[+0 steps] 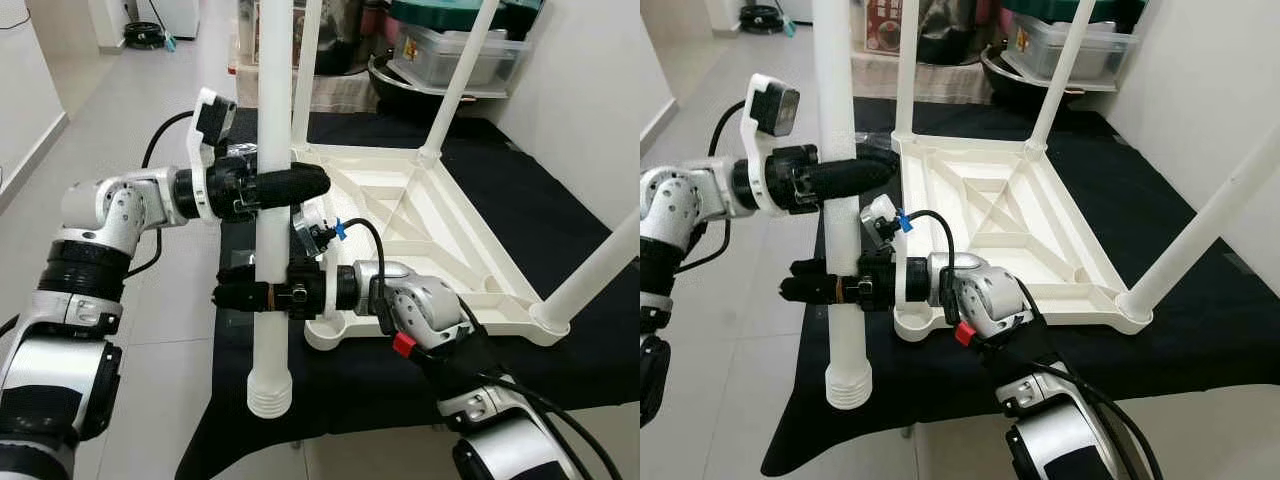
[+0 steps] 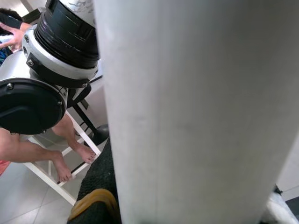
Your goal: Building children table
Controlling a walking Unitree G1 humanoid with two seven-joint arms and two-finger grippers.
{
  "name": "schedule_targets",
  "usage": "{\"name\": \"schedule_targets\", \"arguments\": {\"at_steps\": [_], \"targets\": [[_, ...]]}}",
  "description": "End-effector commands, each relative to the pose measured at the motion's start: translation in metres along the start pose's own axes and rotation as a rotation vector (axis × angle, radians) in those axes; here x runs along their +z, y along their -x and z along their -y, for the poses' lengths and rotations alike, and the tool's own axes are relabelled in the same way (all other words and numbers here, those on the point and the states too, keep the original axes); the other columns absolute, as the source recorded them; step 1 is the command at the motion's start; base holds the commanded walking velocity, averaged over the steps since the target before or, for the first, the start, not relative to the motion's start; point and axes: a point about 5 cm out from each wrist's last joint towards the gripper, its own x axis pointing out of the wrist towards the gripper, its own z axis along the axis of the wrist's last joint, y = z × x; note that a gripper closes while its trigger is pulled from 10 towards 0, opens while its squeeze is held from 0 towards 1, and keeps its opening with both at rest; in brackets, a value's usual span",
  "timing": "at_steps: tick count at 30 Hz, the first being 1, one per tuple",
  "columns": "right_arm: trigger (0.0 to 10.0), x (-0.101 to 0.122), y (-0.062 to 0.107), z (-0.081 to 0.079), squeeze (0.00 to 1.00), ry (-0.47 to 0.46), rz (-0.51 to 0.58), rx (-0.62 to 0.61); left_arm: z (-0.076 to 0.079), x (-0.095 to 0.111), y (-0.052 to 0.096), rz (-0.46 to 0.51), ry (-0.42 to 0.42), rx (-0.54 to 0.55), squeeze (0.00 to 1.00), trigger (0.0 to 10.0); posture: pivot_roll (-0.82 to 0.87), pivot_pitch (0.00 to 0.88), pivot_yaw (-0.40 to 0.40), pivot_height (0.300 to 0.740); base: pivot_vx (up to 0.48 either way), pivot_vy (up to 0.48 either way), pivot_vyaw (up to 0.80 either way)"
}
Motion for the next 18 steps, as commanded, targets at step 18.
{"name": "schedule_targets", "arguments": {"at_steps": [18], "targets": [[0.0,0.058,0.086,0.02,0.0,0.165,0.145,-0.27,0.028,-0.004,0.047,0.128,-0.042,0.145,0.0,10.0,0.08,0.033,-0.096,0.74,0.0,0.0,0.0]]}}
